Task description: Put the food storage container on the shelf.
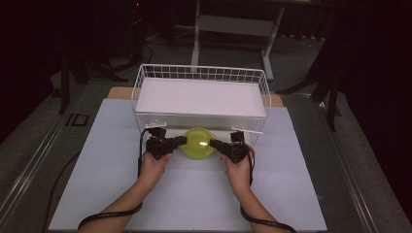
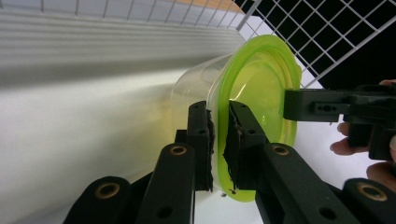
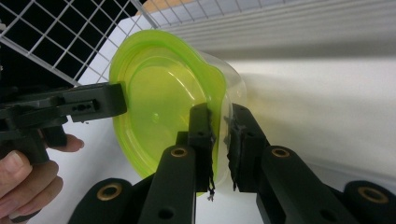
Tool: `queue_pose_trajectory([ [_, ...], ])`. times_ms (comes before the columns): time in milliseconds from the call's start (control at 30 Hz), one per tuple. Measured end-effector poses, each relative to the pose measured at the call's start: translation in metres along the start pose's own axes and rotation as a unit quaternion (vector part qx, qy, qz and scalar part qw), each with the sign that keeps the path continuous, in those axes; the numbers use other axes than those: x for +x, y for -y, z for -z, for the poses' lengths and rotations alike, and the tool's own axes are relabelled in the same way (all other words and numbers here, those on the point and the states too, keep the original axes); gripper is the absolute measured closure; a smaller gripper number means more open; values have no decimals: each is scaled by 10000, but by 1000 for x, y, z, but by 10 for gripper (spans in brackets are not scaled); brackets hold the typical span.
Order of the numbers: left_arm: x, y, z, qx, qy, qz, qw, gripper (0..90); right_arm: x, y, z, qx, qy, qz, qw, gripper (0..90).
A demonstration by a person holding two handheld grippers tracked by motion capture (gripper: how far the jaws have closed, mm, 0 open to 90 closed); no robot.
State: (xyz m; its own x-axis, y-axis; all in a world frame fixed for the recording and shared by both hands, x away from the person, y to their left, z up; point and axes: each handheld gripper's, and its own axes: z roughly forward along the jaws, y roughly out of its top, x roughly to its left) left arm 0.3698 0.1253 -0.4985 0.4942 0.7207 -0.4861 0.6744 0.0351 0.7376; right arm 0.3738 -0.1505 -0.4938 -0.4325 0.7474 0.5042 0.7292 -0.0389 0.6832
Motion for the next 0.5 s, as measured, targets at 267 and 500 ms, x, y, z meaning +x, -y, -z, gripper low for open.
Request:
queue_pose_trajectory([
  [267, 7, -1, -6, -157, 124, 121, 9997, 798, -2, -5, -4, -125, 61, -140, 9998, 794],
  [500, 10, -4, -10, -220, 58, 108, 9997, 776, -3, -6, -8, -372, 126, -282, 9988, 790],
])
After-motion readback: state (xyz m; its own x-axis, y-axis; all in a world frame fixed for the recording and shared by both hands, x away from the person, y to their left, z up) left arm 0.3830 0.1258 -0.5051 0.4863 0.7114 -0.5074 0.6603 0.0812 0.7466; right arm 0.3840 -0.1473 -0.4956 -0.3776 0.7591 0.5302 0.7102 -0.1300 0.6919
